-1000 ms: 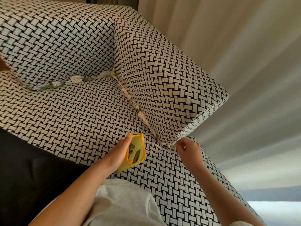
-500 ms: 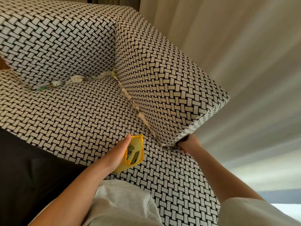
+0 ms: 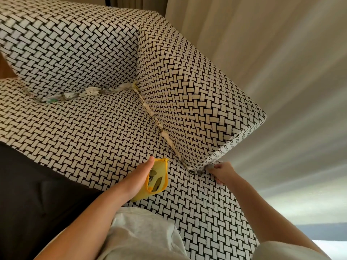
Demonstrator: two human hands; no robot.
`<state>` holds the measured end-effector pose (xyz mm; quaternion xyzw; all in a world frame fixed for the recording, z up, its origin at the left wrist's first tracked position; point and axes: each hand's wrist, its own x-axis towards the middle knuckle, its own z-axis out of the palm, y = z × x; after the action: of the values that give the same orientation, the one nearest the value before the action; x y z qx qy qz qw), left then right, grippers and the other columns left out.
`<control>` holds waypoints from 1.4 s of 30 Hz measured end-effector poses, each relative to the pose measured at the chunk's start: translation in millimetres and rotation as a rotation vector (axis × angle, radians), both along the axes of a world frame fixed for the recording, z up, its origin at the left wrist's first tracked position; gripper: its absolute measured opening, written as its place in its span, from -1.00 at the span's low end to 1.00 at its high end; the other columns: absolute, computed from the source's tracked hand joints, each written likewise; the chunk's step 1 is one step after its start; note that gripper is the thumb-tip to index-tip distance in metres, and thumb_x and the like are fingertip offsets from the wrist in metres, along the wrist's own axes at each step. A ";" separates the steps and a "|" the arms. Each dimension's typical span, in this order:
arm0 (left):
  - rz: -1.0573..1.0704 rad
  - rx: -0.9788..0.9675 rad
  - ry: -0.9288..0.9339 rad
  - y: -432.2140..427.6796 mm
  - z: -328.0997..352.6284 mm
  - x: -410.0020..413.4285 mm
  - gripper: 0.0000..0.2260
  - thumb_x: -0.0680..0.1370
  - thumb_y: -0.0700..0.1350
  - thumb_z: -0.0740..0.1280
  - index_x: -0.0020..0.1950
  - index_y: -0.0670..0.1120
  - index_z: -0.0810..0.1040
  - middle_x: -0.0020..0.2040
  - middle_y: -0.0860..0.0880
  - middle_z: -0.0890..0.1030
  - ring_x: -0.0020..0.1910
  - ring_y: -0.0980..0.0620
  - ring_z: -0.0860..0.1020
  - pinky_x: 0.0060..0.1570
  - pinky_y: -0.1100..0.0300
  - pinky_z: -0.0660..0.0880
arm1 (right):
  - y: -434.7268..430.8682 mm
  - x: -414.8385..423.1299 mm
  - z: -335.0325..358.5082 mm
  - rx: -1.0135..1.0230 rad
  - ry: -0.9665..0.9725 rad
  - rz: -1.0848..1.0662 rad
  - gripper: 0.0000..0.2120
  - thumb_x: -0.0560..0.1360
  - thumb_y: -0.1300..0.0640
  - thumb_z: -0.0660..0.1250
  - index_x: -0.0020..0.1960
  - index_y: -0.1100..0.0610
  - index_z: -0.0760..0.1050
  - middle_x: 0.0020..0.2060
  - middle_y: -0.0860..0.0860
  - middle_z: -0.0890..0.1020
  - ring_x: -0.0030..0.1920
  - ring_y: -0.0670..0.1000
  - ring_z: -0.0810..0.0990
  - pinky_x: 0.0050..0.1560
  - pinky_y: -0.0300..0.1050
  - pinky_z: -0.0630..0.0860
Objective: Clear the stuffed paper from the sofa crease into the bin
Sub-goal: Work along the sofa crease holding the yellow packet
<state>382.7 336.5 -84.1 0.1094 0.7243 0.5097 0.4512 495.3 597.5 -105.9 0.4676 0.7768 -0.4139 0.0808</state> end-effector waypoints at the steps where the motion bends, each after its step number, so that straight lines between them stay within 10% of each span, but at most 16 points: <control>1: -0.006 -0.007 0.000 -0.2 -0.1 -0.1 -0.45 0.59 0.21 -0.07 0.47 -0.07 0.22 0.45 -0.11 0.26 0.44 -0.06 0.19 0.35 0.11 0.11 | -3.3 5.1 -0.5 -0.006 0.025 0.000 -0.76 0.51 0.09 0.31 -0.27 0.20 0.44 -0.53 0.02 0.29 -0.54 -0.05 0.26 -0.51 -0.25 0.25; 8: -0.043 -0.023 -0.001 -4.6 18.4 4.7 -0.49 0.61 0.17 -0.10 0.42 -0.09 0.27 0.38 -0.10 0.35 0.36 -0.07 0.29 0.31 0.13 0.16 | -58.9 25.6 33.3 -0.307 0.315 0.054 -0.79 0.49 0.12 0.32 -0.23 0.24 0.52 -0.51 -0.03 0.31 -0.53 -0.12 0.21 -0.53 -0.32 0.20; 11: -0.134 -0.020 -0.010 -6.7 27.4 9.1 -0.58 0.58 0.20 -0.19 0.13 0.05 0.37 0.00 0.07 0.47 -0.05 0.19 0.41 0.00 0.28 0.26 | -89.8 12.7 49.6 -0.410 0.439 0.134 -0.76 0.46 0.06 0.33 -0.14 0.26 0.56 -0.51 -0.05 0.28 -0.51 -0.11 0.18 -0.51 -0.30 0.16; 14: -0.151 0.027 -0.017 -7.9 33.5 11.3 -0.56 0.59 0.16 -0.21 0.02 0.09 0.43 -0.04 0.04 0.51 -0.11 0.27 0.40 -0.19 0.39 0.24 | -117.6 -9.9 61.4 -0.333 0.501 0.219 -0.76 0.50 0.17 0.33 -0.10 0.39 0.51 -0.55 -0.11 0.31 -0.51 -0.12 0.20 -0.50 -0.32 0.20; 18: -0.162 0.085 0.013 -9.5 33.4 11.0 -0.48 0.59 0.14 -0.23 0.13 0.05 0.50 0.02 0.05 0.53 0.00 0.26 0.41 0.03 0.23 0.24 | -143.1 -23.4 68.8 -0.131 0.507 0.444 -0.81 0.49 0.18 0.34 -0.30 0.05 0.55 -0.59 -0.11 0.37 -0.57 -0.16 0.23 -0.51 -0.40 0.19; 23: -0.179 0.043 0.004 -10.4 36.4 10.0 -0.50 0.57 0.19 -0.24 -0.05 0.00 0.43 -0.09 -0.02 0.49 -0.18 0.21 0.39 -0.22 0.34 0.26 | -131.2 -9.9 51.8 -0.071 0.591 0.245 -0.68 0.57 0.17 0.20 -0.36 0.10 0.42 -0.60 -0.10 0.30 -0.56 -0.15 0.17 -0.53 -0.33 0.16; 33: -0.164 0.022 0.056 -10.7 45.6 11.6 -0.68 0.59 0.17 -0.23 -0.26 0.13 0.16 -0.28 0.13 0.27 -0.31 0.26 0.25 -0.31 0.39 0.18 | -68.4 35.8 -6.3 0.297 0.253 0.095 -0.85 0.47 0.13 0.36 0.04 0.04 0.48 -0.46 -0.04 0.42 -0.46 -0.13 0.32 -0.46 -0.35 0.32; 42: -0.160 -0.003 0.044 -10.2 50.7 12.4 -0.68 0.60 0.16 -0.22 -0.26 0.13 0.17 -0.27 0.13 0.28 -0.30 0.26 0.26 -0.31 0.39 0.19 | -61.8 11.7 0.6 0.427 -0.043 0.231 -0.90 0.50 -0.04 0.29 0.01 -0.12 0.48 -0.43 -0.14 0.43 -0.44 -0.16 0.38 -0.46 -0.30 0.26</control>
<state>395.1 326.3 -33.4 0.1775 0.7236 0.4685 0.4747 507.0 535.7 -105.2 0.3909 0.8931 -0.2182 0.0434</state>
